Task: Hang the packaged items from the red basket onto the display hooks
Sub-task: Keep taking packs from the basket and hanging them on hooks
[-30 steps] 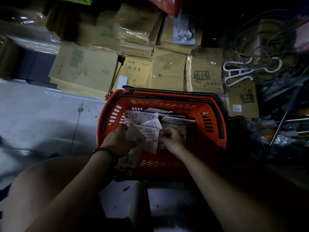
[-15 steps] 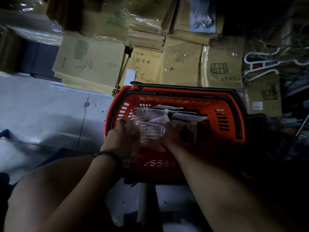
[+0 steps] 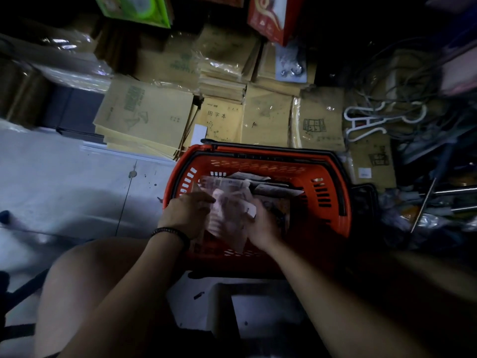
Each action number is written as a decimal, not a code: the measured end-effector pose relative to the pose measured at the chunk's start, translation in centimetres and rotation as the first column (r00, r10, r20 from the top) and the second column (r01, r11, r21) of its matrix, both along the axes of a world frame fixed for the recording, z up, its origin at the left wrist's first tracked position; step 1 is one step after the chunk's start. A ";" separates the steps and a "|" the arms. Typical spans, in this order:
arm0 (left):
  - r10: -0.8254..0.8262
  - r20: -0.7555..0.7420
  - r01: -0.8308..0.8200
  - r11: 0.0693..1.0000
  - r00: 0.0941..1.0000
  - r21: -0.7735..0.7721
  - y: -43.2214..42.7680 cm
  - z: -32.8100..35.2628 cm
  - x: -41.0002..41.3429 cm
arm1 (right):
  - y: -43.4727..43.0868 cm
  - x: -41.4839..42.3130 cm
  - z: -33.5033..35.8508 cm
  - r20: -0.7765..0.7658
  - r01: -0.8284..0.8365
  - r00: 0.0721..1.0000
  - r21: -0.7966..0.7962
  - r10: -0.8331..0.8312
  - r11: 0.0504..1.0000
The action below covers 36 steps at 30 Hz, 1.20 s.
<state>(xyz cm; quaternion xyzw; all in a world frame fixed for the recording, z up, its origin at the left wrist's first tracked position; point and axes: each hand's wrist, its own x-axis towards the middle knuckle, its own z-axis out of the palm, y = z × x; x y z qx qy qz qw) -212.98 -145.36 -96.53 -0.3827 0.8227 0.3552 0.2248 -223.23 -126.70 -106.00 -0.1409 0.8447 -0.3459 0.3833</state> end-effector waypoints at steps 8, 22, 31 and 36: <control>-0.057 -0.225 0.029 0.992 0.973 -0.124 2.7 6.1 1.1 | 2.3 -2.6 14.7 -0.211 0.107 0.969 -0.114 -0.129 0.988; -0.315 -0.781 0.055 0.938 0.539 -0.341 8.0 21.5 0.0 | 3.8 -4.3 36.1 -0.051 0.313 0.936 -0.323 -0.347 0.893; 0.190 -0.860 -0.087 0.982 0.473 0.169 8.1 31.9 -2.0 | 6.0 -3.5 44.9 -0.535 -0.062 0.812 -0.476 -0.233 0.877; 0.291 -0.883 -0.049 0.954 0.368 0.295 7.4 38.7 -2.7 | 7.1 -4.3 49.1 -0.936 -0.436 0.351 -0.134 0.030 0.890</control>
